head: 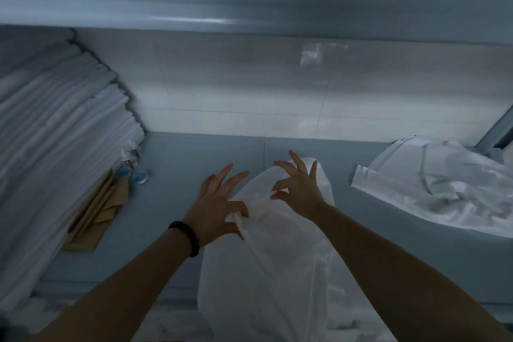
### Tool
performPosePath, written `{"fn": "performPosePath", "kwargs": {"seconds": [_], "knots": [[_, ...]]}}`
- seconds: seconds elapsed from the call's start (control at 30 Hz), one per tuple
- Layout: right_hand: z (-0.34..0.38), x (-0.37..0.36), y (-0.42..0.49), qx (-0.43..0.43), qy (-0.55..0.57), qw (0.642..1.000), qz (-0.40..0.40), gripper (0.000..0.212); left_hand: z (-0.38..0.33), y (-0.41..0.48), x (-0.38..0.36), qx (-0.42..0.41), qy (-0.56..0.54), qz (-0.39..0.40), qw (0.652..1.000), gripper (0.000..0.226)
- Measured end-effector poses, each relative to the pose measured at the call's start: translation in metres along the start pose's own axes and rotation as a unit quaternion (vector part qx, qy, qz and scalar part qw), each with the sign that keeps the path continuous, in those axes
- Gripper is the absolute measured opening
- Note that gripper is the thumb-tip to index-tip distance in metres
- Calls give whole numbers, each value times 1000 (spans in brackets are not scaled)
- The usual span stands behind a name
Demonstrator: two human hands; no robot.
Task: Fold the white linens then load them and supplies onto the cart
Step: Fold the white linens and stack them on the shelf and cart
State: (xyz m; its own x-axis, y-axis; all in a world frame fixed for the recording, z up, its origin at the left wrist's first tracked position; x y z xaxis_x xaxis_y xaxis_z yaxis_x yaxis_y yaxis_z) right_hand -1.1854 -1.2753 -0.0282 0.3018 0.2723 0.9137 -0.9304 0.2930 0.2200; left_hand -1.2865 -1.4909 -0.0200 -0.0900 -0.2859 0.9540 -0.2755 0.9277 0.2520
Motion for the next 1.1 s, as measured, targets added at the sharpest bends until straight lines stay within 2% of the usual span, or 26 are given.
{"fn": "performPosePath", "kwargs": {"seconds": [0.07,0.1,0.17,0.23,0.3,0.33,0.43,0.5,0.57,0.6,0.7,0.77,0.83,1.03,1.1], "knots": [[10,-6,6,9,11,1000,-13,12,17,-15,6,4,10,39,999,69],[16,-7,8,13,12,1000,-20,13,21,-21,8,33,-11,35,999,74],[32,-10,13,22,1,999,-29,17,18,-27,11,138,-73,-9,988,62],[47,-12,17,22,6,999,-38,20,5,-25,9,257,-90,-74,959,43],[58,-12,21,23,3,999,-48,22,-7,-24,1,345,-74,-91,931,51],[61,-11,22,25,-1,998,-52,22,-10,-26,-3,381,-69,-58,920,57],[66,-10,21,35,6,998,-60,21,-9,-39,-9,455,-49,122,881,76],[69,-10,19,41,22,996,-79,19,-10,-51,-7,458,-69,192,865,65],[72,-10,16,35,52,993,-104,17,-15,-63,-3,455,-75,187,868,54],[73,-9,14,27,71,990,-117,17,-17,-68,1,459,-63,153,873,49],[74,-2,7,-8,118,981,-154,18,-16,-73,28,460,-16,-37,887,34],[73,7,1,-22,145,973,-176,16,-15,-70,53,442,26,-116,889,30],[74,19,-6,-29,169,966,-193,14,-17,-67,76,422,59,-154,891,29],[78,69,-37,4,191,952,-239,10,-46,-72,119,316,174,-191,913,43],[81,85,-52,18,186,949,-252,11,-67,-79,125,308,193,-164,917,56]]}}
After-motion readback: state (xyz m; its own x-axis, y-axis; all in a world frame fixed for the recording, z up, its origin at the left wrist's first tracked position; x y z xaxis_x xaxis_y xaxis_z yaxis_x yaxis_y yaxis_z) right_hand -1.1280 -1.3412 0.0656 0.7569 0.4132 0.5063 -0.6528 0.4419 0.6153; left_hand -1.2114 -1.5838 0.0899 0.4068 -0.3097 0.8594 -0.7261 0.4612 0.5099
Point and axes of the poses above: each hand's wrist, its own y-axis towards the middle knuckle, its own x-axis out of the back of the hand, z = x × y, the point moved 1 cm from there along y, towards the middle knuckle, and after that the axes turned 3 degrees about y, right-handed, at the moved point
